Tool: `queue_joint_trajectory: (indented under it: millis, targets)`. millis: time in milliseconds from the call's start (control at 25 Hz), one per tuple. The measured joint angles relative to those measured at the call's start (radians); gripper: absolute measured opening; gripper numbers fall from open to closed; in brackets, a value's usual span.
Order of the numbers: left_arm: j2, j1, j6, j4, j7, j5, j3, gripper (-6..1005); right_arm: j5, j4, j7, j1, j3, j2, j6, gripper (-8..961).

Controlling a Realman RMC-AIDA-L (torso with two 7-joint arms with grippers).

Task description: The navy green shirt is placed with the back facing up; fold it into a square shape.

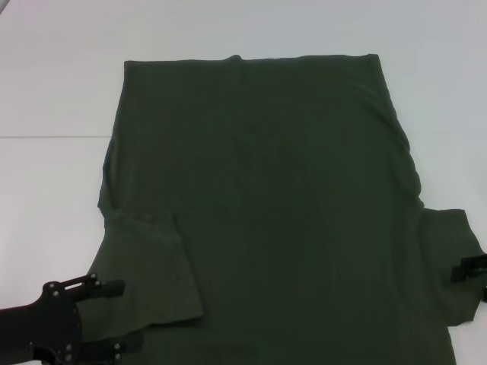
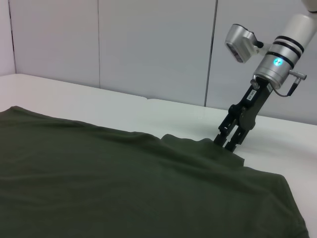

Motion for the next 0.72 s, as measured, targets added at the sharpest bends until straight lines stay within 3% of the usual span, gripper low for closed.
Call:
queue_joint_trajectory:
  millis: [720]
  targets:
    - [0.000, -0.002, -0.005, -0.003, -0.003, 0.000, 0.000, 846, 0.010, 0.026, -0.015, 0.019, -0.005, 0.013, 0.049, 756]
